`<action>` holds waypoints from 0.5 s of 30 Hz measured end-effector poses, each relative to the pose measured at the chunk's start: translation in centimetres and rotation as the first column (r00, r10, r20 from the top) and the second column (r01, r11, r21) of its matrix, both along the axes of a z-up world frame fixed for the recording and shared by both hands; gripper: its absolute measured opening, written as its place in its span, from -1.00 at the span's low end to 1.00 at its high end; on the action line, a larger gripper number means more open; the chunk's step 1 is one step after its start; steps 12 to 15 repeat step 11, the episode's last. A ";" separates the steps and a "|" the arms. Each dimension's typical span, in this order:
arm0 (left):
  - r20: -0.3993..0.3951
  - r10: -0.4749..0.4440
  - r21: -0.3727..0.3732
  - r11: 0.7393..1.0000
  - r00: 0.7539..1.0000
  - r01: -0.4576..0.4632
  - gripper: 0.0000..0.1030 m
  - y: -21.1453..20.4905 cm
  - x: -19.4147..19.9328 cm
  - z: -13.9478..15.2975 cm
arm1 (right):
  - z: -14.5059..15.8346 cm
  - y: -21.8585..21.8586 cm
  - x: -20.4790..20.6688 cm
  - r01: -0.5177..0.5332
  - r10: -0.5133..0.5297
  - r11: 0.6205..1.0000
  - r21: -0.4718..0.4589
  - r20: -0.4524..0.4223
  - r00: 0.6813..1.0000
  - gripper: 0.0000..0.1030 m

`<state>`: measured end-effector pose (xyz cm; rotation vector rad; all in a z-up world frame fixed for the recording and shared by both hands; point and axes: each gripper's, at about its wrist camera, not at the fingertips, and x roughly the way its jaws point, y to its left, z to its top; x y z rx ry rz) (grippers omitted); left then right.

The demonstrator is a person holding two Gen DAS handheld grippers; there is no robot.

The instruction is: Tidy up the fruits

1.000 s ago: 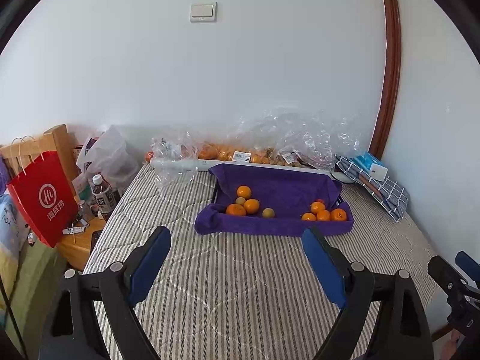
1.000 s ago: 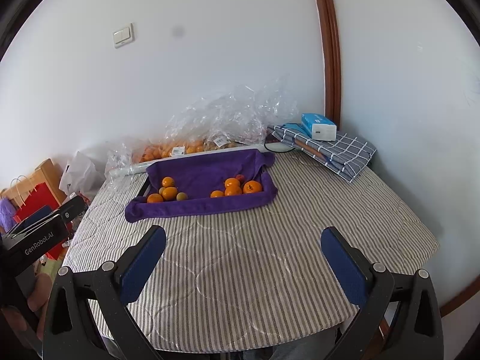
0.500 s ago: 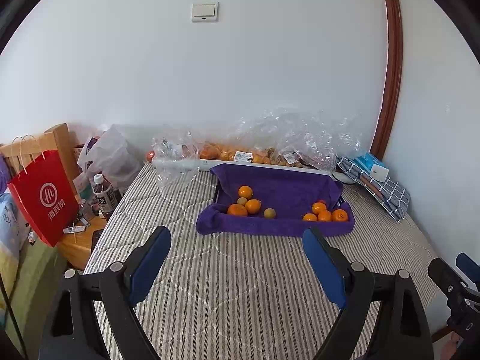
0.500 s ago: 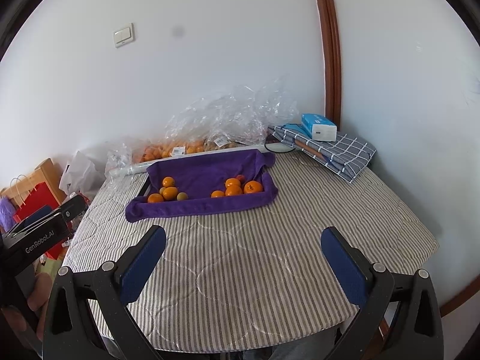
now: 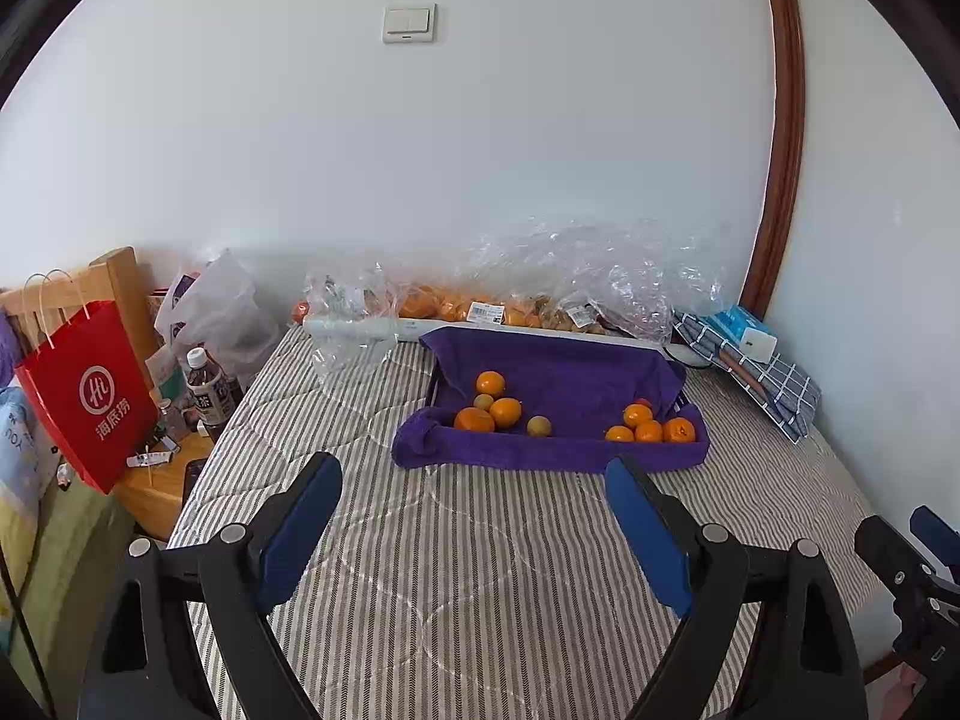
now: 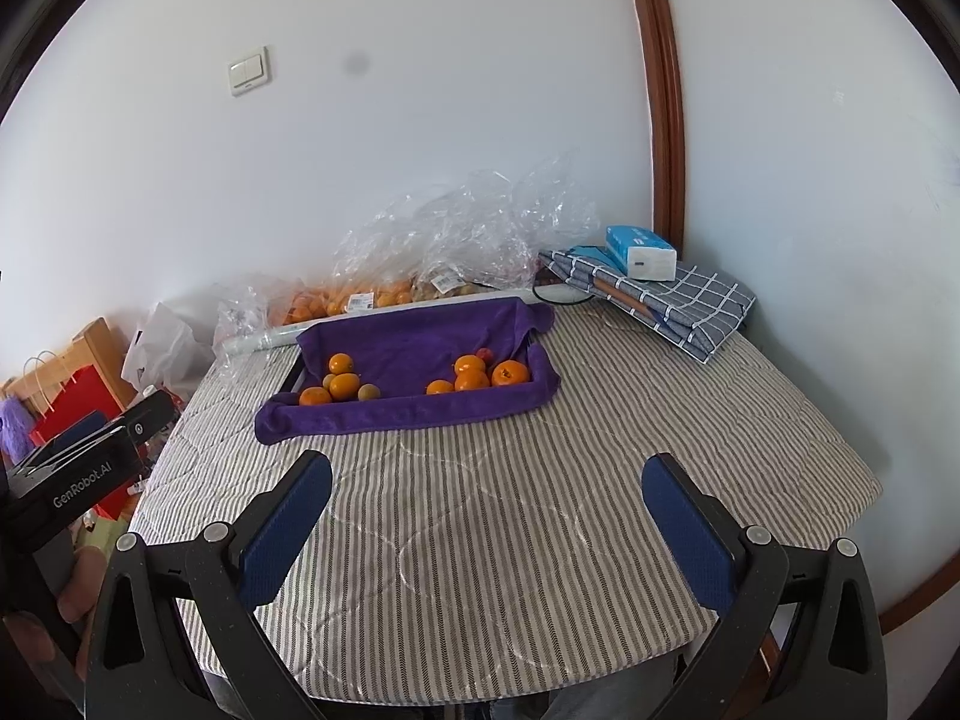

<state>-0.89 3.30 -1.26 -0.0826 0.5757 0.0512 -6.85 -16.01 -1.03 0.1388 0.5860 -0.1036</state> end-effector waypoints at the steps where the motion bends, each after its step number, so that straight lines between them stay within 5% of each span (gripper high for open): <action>1: 0.000 -0.001 -0.001 1.000 1.000 0.001 0.73 0.0 0.0 0.0 | 0.0 0.0 0.0 -0.001 0.001 1.000 0.000 0.001 1.000 0.98; 15: 0.004 -0.012 0.011 1.000 1.000 0.012 0.73 -0.2 0.0 0.0 | -0.1 -0.1 -0.2 0.006 -0.006 1.000 -0.003 -0.001 1.000 0.98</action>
